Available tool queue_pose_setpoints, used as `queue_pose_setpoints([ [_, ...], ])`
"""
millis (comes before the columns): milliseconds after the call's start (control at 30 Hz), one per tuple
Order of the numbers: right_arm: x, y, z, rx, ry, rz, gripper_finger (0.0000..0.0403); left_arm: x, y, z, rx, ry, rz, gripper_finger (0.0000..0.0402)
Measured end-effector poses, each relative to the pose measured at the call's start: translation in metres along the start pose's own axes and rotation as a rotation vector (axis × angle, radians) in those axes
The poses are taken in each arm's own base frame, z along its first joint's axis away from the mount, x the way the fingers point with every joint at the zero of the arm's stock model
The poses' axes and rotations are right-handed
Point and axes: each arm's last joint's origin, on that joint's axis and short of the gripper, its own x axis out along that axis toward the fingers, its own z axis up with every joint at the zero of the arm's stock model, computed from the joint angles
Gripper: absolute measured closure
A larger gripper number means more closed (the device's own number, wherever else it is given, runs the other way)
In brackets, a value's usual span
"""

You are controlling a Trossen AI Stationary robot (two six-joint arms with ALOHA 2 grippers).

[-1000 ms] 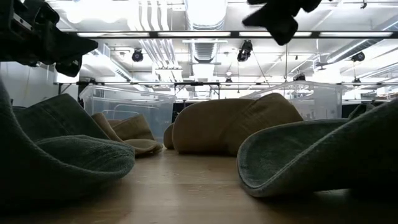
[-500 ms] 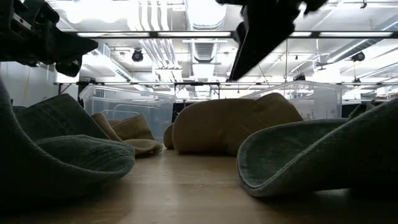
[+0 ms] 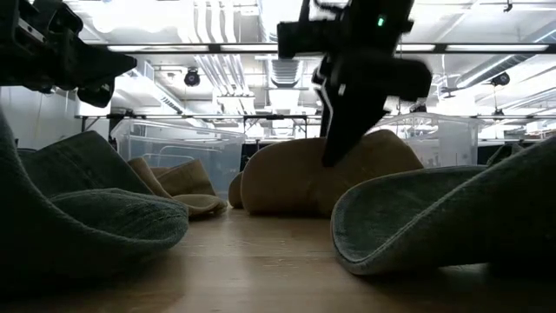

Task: Pick & Place hat
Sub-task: Put the bottom right brown cap into the right transparent bin

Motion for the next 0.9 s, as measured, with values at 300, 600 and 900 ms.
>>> queue_pose_setpoints([
  [300,-0.011,-0.006,0.001,0.003,-0.028,-0.004,0.0351,0.000,0.000,0.000,0.000,0.000,0.000,0.0399],
  [600,-0.031,-0.017,0.000,-0.021,-0.076,-0.058,0.0387,0.000,0.000,0.000,0.000,-0.001,0.000,0.0399],
  [900,-0.060,-0.027,-0.004,-0.042,-0.076,0.103,0.0388,0.000,0.000,0.000,0.000,0.002,0.000,0.0399],
])
